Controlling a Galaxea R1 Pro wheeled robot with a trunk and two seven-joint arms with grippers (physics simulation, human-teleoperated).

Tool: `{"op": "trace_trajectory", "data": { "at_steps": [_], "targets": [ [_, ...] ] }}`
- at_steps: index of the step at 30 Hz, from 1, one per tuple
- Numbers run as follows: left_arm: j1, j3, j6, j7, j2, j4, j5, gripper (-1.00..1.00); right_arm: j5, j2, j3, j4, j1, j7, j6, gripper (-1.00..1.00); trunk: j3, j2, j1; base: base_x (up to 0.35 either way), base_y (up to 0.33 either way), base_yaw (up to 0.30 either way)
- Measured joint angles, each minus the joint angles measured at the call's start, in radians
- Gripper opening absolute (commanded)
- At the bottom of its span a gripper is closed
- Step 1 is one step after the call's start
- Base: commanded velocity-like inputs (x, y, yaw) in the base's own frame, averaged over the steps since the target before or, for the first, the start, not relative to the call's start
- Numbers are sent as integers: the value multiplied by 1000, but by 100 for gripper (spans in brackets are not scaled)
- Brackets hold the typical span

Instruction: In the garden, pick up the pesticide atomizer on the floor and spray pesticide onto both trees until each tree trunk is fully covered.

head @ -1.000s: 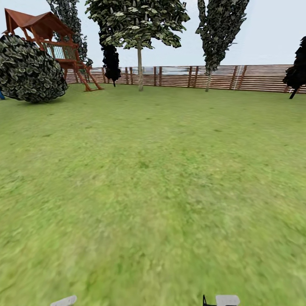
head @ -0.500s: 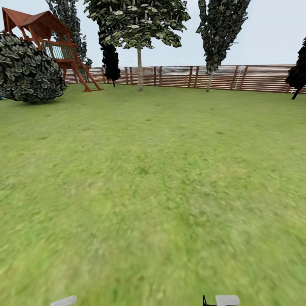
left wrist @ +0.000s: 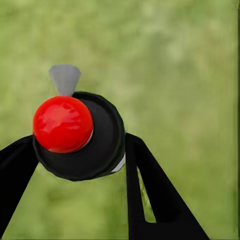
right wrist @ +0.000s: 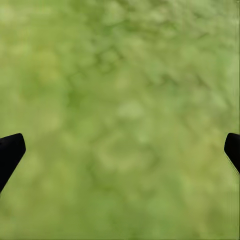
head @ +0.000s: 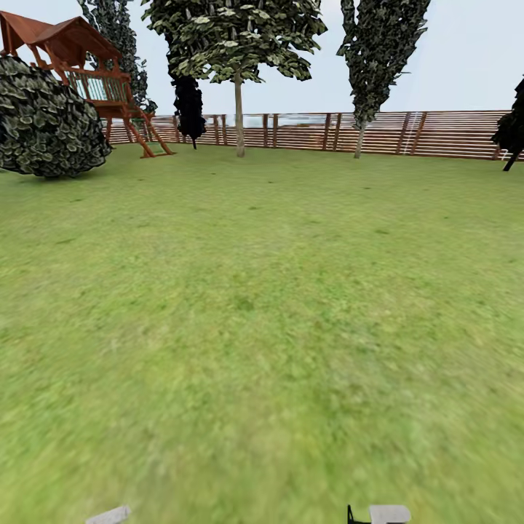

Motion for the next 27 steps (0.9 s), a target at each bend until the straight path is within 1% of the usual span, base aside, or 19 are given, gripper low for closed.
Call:
{"op": "trace_trajectory", "data": {
  "at_steps": [27],
  "targets": [
    [0,-2,0,0,0,0,-1,-100,0,0,0,0,0,0,0,100,0,0,0,339,0,0]
  ]
}}
